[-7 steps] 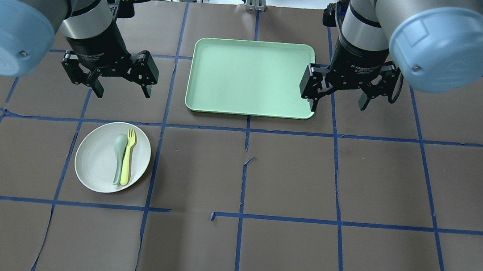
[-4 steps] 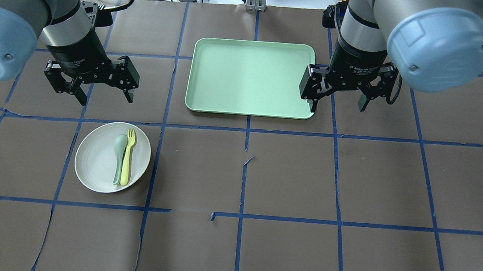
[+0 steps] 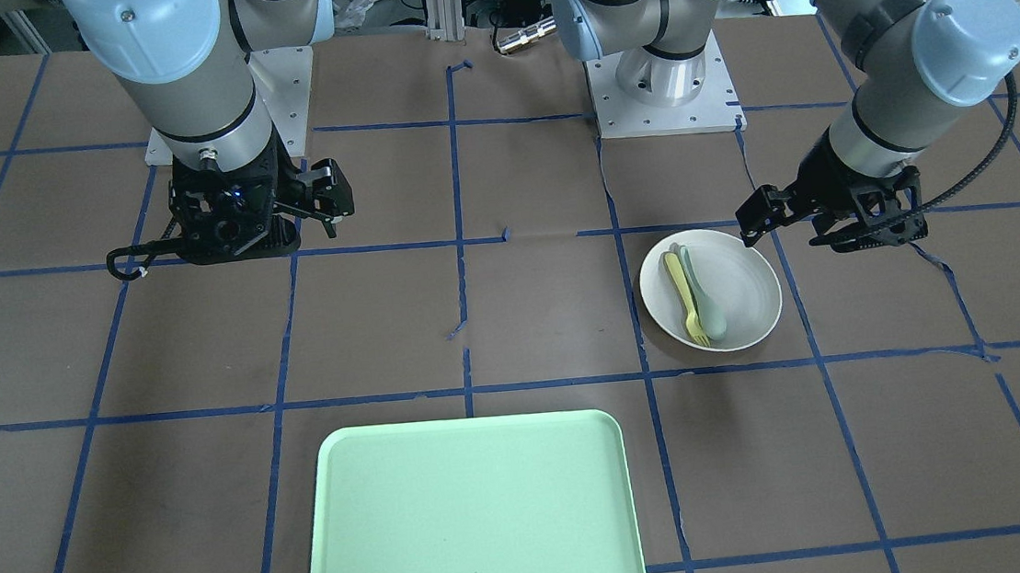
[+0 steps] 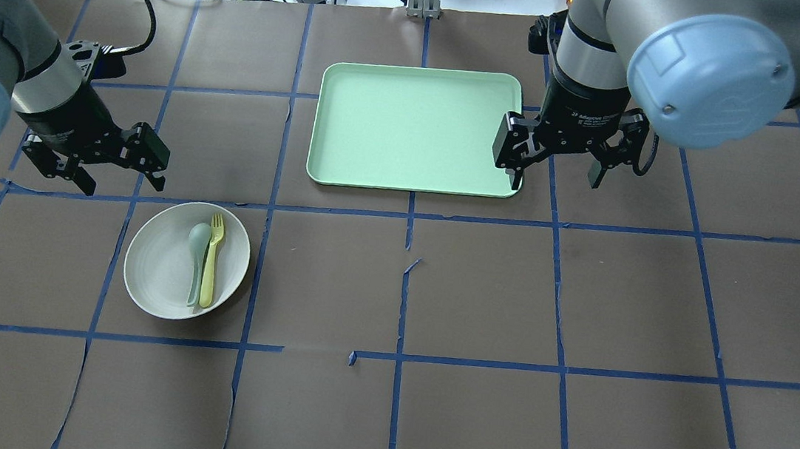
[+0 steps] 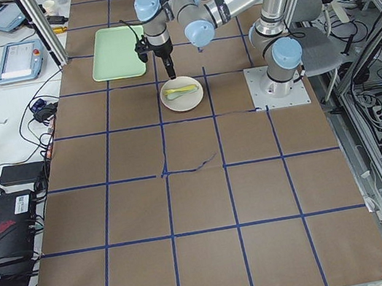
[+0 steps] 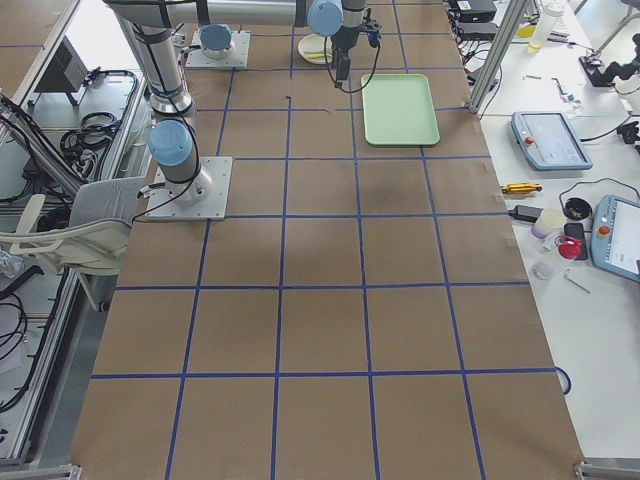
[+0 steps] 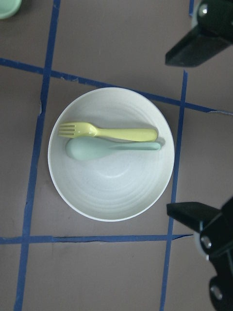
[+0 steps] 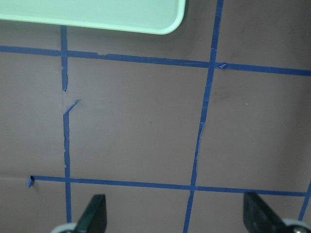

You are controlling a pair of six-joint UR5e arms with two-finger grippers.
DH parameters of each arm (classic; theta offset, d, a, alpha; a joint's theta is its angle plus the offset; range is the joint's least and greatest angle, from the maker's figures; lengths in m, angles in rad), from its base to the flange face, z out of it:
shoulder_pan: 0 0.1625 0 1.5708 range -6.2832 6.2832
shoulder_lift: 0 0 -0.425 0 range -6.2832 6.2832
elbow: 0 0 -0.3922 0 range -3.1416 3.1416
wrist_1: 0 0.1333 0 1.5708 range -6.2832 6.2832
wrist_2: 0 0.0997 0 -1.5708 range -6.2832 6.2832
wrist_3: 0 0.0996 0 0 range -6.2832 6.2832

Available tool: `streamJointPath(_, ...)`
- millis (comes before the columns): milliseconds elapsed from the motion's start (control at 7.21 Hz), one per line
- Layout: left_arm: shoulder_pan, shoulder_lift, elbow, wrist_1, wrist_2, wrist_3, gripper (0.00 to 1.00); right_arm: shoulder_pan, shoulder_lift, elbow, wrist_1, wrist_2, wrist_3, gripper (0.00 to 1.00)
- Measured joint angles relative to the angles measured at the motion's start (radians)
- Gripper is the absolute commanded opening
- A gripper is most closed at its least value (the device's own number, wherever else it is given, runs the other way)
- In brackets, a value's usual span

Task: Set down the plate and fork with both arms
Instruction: 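Move the left gripper down to the white plate's rim and grasp it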

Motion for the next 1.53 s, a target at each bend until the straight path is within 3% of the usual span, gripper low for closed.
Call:
streamJointPath(416, 0.15, -0.024, -0.201, 0.229, -0.062, 0.146, 0.92, 0.002, 0.014, 0.002, 0.001, 0.001, 0.002, 1.0)
streamJointPath(1109, 0.212, -0.145, -0.255, 0.267, -0.112, 0.207, 0.78, 0.003, 0.028, 0.004, 0.002, 0.0, 0.001, 1.0)
streamJointPath(1526, 0.212, -0.19, -0.254, 0.274, -0.112, 0.208, 0.2, 0.003, 0.03, 0.006, 0.004, 0.001, 0.002, 1.0)
